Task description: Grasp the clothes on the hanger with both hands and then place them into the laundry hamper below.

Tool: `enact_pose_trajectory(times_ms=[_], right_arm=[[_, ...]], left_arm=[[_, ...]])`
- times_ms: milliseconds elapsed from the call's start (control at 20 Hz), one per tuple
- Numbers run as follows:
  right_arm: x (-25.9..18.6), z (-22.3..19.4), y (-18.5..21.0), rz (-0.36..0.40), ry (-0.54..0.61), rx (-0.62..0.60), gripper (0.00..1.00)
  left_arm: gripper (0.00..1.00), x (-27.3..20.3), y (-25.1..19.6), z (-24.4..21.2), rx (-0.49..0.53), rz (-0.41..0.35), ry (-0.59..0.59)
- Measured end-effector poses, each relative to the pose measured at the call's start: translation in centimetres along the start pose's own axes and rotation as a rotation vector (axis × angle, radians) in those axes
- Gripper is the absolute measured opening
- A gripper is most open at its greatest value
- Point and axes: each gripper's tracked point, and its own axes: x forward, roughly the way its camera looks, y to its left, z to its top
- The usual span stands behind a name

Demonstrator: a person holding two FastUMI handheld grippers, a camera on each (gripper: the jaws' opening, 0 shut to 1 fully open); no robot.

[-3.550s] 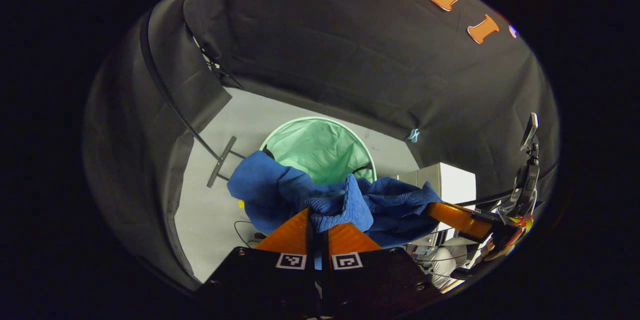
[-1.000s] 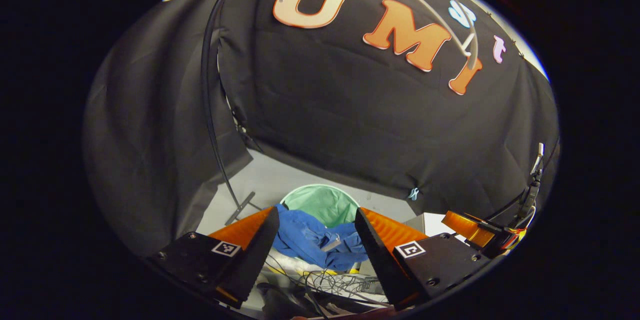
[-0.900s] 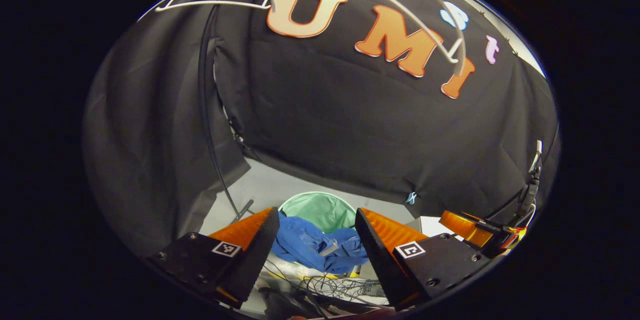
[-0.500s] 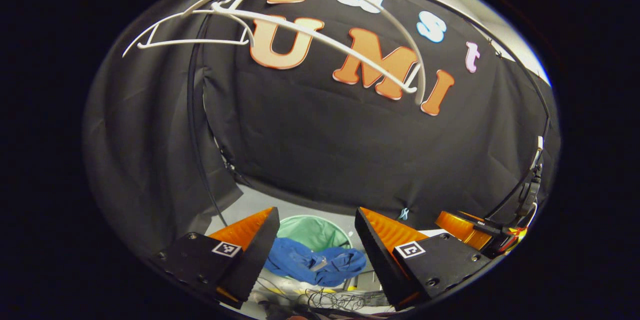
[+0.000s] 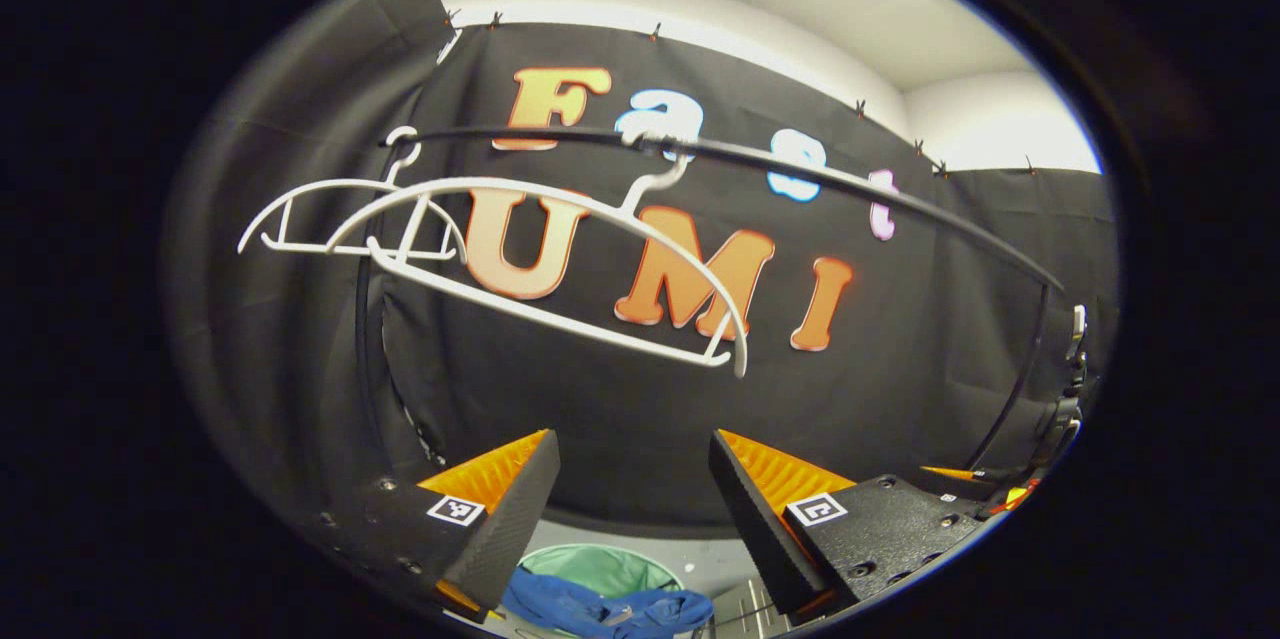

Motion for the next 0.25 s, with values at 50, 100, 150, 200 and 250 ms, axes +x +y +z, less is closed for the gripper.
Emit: enact_pose_trajectory(times_ms=[50,100,150,200,250], right_arm=[[-0.3,0.8,-0.2,-0.003,-0.026,-0.011,0.98],[-0.8,1.5,-0.3,-0.004,-0.05,-0.022,0.89],[-1.3,2.2,-0.4,-0.004,-0.071,-0.031,0.89],[-1.8,2.8,-0.6,-0.004,-0.09,-0.036,0.89],[-2.2,3.4,-0.6,-0.001,-0.11,-0.037,0.89]], left_arm=[[0.92,-0.1,-0.6,0.8,-0.007,-0.009,-0.021],[0.92,-0.2,-1.1,1.2,-0.012,-0.019,-0.036],[0.92,-0.4,-1.5,1.6,-0.015,-0.026,-0.047],[0.92,-0.6,-1.9,2.1,-0.017,-0.031,-0.061],[0.92,-0.7,-2.2,2.5,-0.018,-0.037,-0.079]])
